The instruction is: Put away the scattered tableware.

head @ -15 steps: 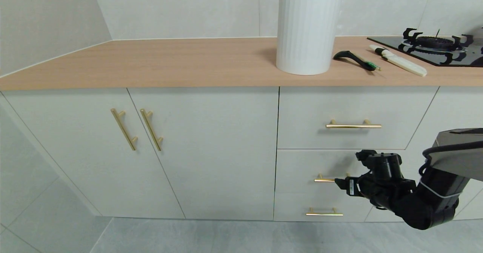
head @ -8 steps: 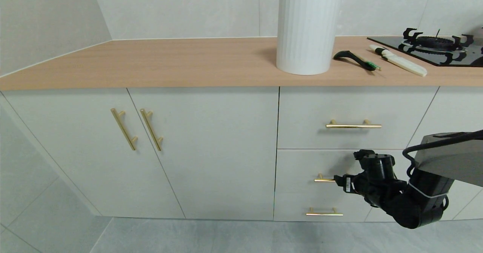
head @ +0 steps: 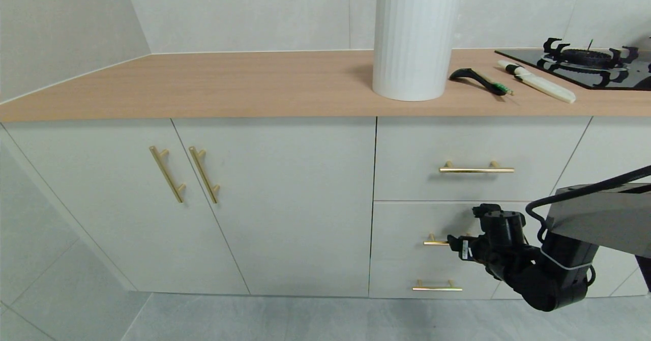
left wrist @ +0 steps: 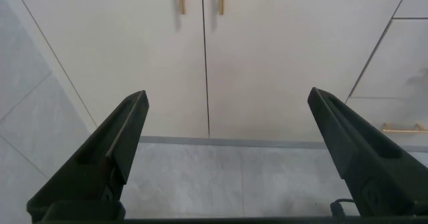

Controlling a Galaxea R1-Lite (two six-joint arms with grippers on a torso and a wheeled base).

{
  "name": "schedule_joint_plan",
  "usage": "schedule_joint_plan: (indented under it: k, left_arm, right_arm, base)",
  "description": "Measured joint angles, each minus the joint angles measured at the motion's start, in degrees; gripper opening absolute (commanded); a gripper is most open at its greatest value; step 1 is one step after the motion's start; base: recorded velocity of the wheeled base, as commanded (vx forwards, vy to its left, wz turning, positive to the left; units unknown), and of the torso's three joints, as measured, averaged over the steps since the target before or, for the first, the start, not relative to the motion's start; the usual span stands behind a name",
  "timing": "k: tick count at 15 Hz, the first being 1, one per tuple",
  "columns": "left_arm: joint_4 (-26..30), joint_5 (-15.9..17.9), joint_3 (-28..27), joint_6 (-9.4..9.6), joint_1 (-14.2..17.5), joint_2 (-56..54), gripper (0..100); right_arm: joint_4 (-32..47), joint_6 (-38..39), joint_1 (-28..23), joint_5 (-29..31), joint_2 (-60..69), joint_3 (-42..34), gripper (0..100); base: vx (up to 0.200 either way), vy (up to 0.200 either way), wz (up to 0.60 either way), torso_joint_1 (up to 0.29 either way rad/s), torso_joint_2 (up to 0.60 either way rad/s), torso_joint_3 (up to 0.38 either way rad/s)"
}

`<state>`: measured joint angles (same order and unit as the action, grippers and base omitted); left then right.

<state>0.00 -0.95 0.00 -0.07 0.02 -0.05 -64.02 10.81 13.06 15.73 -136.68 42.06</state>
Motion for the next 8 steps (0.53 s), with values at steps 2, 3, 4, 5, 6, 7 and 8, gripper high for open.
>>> schedule_joint_plan:
  k: [2, 3, 4, 5, 6, 7, 8]
  left_arm:
    - [0.00, 0.00, 0.00, 0.00, 0.00, 0.00, 100]
    - [0.00, 0.00, 0.00, 0.00, 0.00, 0.00, 100]
    - [0.00, 0.02, 0.00, 0.00, 0.00, 0.00, 100]
    - [0.00, 0.00, 0.00, 0.00, 0.00, 0.00, 100]
    - [0.00, 0.00, -0.02, 0.00, 0.00, 0.00, 100]
    - [0.02, 0.02, -0.02, 0.00, 0.00, 0.00, 100]
    - [0.00, 0.00, -0.02, 0.00, 0.00, 0.00, 100]
  right_arm:
    - [0.17, -0.39, 0.02, -0.02, -0.06, -0.46, 100]
    - [0.23, -0.78, 0.02, -0.05, -0.06, -0.80, 100]
    - [0.34, -0.99, 0.02, -0.05, -0.04, -1.02, 100]
    - [0.50, -1.10, 0.02, -0.07, 0.07, -1.29, 100]
    - [1.00, -1.46, 0.02, -0.10, 0.51, -1.95, 100]
    - [2.34, -2.08, 0.02, -0.24, 1.65, -2.73, 100]
    - [4.91, -2.66, 0.02, -0.67, 3.55, -3.74, 100]
  base:
    - [0.000, 0.000, 0.00, 0.000, 0.00, 0.000]
    - [0.000, 0.000, 0.00, 0.000, 0.00, 0.000]
    - [0.000, 0.000, 0.00, 0.000, 0.00, 0.000]
    - [0.000, 0.000, 0.00, 0.000, 0.00, 0.000]
    - [0.000, 0.000, 0.00, 0.000, 0.00, 0.000]
    - [0.000, 0.000, 0.00, 0.000, 0.00, 0.000]
    - [0.000, 0.000, 0.00, 0.000, 0.00, 0.000]
